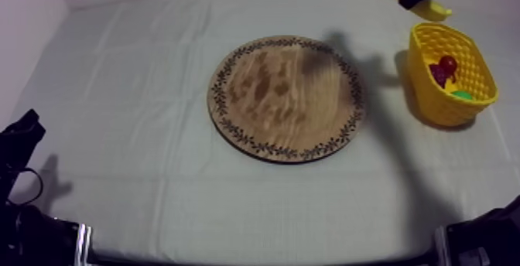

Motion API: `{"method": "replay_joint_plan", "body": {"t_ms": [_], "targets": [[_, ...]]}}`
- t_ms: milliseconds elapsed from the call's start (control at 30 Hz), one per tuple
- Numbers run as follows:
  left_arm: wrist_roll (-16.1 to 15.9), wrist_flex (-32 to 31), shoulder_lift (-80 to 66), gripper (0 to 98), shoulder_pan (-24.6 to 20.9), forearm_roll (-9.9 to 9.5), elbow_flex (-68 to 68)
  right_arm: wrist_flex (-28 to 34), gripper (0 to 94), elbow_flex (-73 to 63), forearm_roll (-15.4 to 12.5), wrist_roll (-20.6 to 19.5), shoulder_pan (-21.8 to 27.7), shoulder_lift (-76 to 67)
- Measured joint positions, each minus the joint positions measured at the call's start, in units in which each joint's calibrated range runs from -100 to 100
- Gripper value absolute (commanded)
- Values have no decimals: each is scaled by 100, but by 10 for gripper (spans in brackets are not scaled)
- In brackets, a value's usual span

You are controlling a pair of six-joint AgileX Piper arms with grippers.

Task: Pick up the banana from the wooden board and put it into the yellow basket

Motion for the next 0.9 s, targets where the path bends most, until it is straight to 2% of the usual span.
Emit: {"method": "replay_joint_plan", "body": {"t_ms": [533,900], "targets": [[0,-9,0,1,0,0,0,-39,244,271,0,116,1260,-121],[0,-9,0,1,0,0,0,-161,244,559,40,142,1474,-34]]}}
